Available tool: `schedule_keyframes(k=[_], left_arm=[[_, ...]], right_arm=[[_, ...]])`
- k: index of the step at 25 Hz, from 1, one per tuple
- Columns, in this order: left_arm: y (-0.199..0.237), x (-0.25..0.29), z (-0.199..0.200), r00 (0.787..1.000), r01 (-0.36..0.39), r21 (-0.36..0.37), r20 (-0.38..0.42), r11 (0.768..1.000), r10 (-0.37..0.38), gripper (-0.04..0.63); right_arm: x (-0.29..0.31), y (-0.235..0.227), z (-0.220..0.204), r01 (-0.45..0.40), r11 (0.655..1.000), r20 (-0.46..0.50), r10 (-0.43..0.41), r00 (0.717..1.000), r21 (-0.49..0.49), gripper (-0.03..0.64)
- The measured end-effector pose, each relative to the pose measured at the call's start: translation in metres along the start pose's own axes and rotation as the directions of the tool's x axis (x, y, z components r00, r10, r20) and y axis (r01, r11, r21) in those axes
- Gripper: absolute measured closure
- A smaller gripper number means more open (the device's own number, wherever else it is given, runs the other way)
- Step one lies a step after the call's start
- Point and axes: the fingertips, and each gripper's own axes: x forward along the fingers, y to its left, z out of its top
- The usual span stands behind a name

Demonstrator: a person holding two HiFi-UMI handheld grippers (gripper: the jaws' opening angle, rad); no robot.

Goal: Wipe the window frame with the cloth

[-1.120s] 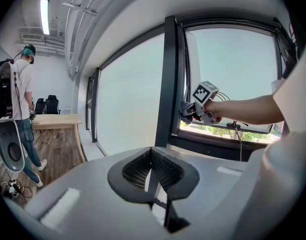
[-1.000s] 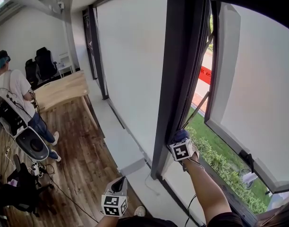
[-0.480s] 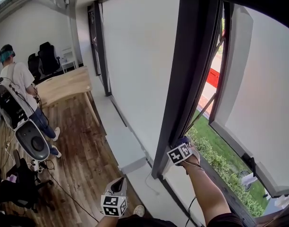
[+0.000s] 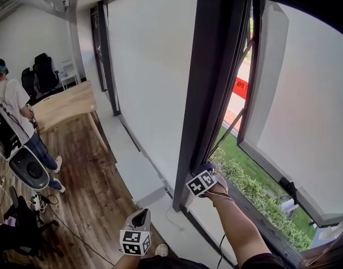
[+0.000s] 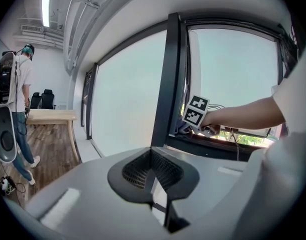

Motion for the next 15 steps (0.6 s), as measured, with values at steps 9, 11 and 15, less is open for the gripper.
schedule_keyframes(k=[9, 11, 15], left_arm=[[-0.016, 0.014, 0.013, 0.999, 0.047, 0.021, 0.012, 0.999, -0.047, 0.589], [-0.018, 0.015, 0.014, 0.999, 0.049, 0.021, 0.015, 0.999, -0.05, 0.589], [-0.018, 0.019, 0.015, 0.999, 0.05, 0.018, 0.012, 0.999, -0.05, 0.589]], right_arm=[[-0.005, 0.0, -0.007, 0.012, 0.999, 0.046, -0.013, 0.999, 0.037, 0.537], [-0.008, -0.001, -0.011, -0.007, 0.998, 0.05, 0.005, 0.999, 0.056, 0.535], [-0.017, 0.0, -0.025, -0.021, 0.998, 0.04, 0.019, 0.999, 0.055, 0.534]])
